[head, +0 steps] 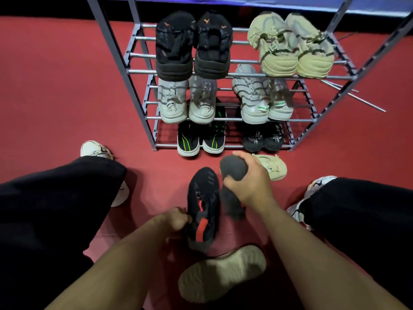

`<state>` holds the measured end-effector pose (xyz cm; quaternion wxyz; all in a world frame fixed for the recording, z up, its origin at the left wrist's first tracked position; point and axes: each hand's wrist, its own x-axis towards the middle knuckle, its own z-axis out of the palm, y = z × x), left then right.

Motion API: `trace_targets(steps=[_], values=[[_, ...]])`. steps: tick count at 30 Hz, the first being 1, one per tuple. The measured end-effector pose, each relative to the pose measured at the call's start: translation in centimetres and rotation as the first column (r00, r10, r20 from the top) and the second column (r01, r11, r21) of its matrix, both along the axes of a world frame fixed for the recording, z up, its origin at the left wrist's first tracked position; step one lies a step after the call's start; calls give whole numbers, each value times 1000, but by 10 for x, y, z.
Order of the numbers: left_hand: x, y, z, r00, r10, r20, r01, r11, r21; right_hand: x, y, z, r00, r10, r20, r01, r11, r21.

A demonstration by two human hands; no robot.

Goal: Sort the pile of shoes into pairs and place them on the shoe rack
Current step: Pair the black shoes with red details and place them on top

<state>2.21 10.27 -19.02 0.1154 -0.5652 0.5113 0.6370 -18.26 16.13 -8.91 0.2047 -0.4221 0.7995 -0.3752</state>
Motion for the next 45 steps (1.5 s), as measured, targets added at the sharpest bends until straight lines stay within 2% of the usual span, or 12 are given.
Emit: trace_targets(steps=[2, 5, 8, 12, 14, 17, 21, 26, 33, 38, 42, 45], values=[[4, -3, -3, 999, 0, 41, 2, 999, -46, 10, 8, 3, 941, 184, -284, -204, 978, -41], [10, -4, -4, 996, -32, 79, 36, 998, -50, 21, 36, -25, 669, 412, -619, -402, 901, 164], [9, -4, -5, 997, -33, 75, 35, 999, -28, 24, 76, -70, 528, 688, -498, -446, 724, 527], [8, 0, -14, 998, 5, 66, -6, 1000, 14, 15, 104, -95, 759, 644, -90, -380, 551, 743], [7, 2, -16, 998, 38, 54, -40, 999, 28, 12, 97, -97, 864, 492, -108, -311, 689, 654], [9, 3, -20, 997, 77, 30, -79, 995, 68, 2, 71, -98, 999, 45, -17, -31, 871, 490], [22, -4, -66, 991, 125, -45, -120, 988, 101, -11, 53, -111, 994, -57, 90, -10, 789, 614], [9, 5, -18, 984, 178, -26, -176, 981, 80, -7, 59, -122, 982, -21, 186, -130, 634, 762], [8, 0, -18, 992, 122, 43, -124, 991, 46, 1, 53, -119, 987, -86, 137, -50, 644, 763], [12, -10, -7, 994, 103, 34, -103, 995, 10, -4, 49, -100, 849, -365, 382, 39, 764, 644], [10, -20, 31, 988, 153, -19, -154, 986, -62, -9, 41, -54, 748, -319, 582, -157, 767, 622], [9, -29, 66, 990, 136, -45, -140, 986, -86, -17, 41, -3, 805, -171, 568, -254, 766, 591]])
